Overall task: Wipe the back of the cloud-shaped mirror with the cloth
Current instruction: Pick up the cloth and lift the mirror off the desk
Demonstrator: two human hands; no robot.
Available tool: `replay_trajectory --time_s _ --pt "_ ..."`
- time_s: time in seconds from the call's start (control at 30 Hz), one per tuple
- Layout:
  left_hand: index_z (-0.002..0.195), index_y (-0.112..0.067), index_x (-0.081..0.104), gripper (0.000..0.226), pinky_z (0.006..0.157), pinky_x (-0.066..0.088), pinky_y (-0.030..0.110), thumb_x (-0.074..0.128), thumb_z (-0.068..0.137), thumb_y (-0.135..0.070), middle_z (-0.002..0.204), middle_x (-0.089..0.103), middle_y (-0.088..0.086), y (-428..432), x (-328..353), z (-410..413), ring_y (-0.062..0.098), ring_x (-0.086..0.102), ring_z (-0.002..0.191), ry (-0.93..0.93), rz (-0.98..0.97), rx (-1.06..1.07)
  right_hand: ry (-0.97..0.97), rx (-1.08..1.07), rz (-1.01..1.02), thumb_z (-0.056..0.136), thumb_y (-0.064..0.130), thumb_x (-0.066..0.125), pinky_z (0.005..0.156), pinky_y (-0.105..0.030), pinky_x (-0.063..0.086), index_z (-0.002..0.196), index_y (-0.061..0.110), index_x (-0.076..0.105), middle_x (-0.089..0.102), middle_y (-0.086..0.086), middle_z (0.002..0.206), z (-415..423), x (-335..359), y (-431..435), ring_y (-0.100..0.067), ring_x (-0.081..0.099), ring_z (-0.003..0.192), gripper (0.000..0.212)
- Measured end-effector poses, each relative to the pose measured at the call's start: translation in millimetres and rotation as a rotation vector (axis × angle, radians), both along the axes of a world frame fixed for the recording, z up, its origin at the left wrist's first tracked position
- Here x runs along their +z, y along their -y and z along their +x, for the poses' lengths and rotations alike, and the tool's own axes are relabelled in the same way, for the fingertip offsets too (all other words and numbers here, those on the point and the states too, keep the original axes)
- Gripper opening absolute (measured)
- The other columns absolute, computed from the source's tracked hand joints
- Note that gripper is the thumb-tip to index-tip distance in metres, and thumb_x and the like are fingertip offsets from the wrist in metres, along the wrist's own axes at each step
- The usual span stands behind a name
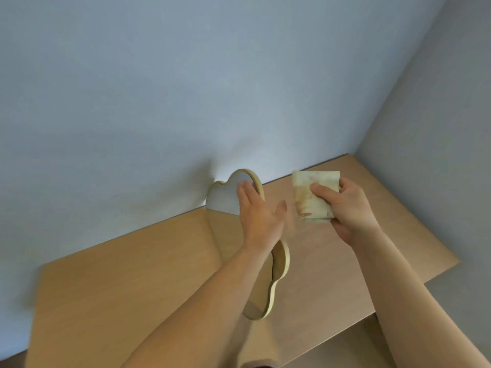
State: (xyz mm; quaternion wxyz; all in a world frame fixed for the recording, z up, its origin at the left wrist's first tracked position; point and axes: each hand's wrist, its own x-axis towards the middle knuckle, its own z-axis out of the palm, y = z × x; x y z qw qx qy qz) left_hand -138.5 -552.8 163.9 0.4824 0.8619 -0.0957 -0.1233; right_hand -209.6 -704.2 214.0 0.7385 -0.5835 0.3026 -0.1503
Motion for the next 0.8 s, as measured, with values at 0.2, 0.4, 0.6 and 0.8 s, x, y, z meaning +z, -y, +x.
replay_trajectory --time_s 0.2,0.4,0.6,0.8 --pt "0.169 -0.010 -0.009 0.101 0.133 0.011 0.035 0.054 0.094 0.013 0.180 -0.011 0.006 22.0 -17.4 -1.9 0.022 -0.009 0.166 -0.008 0.035 0.103 -0.067 0.057 0.114 0.091 0.007 0.074 0.078 -0.049 0.065 0.113 0.006 0.066 0.077 -0.014 0.109 3.0 -32.0 16.5 -0.029 0.077 0.096 0.024" --pt "0.170 -0.015 -0.006 0.101 0.122 0.003 0.016 0.046 0.091 0.022 0.180 -0.007 0.000 14.9 -13.0 -4.0 0.015 -0.006 0.165 -0.049 -0.016 0.120 -0.107 0.130 0.102 0.089 0.012 0.078 0.075 -0.047 0.065 0.115 0.008 0.066 0.077 -0.012 0.109 10.4 -50.8 1.9 -0.025 0.078 0.093 0.029" --pt "0.172 -0.028 0.007 0.104 0.132 0.022 0.039 0.042 0.088 0.023 0.178 0.021 -0.003 -31.8 -0.4 -0.8 0.017 0.021 0.163 -0.003 -0.194 0.200 -0.108 0.214 0.102 0.088 0.014 0.079 0.073 -0.044 0.066 0.116 0.008 0.065 0.077 -0.011 0.106 9.3 -59.3 -33.8 -0.024 0.078 0.092 0.032" --pt "0.160 -0.049 0.036 0.098 0.094 0.060 0.055 0.047 0.084 0.013 0.143 0.067 0.008 -101.3 1.2 -0.4 0.023 0.070 0.107 -0.074 -0.365 0.309 -0.134 0.319 0.184 0.085 0.014 0.081 0.077 -0.047 0.065 0.114 0.013 0.065 0.078 -0.009 0.105 5.7 -75.8 -96.0 -0.024 0.078 0.093 0.033"
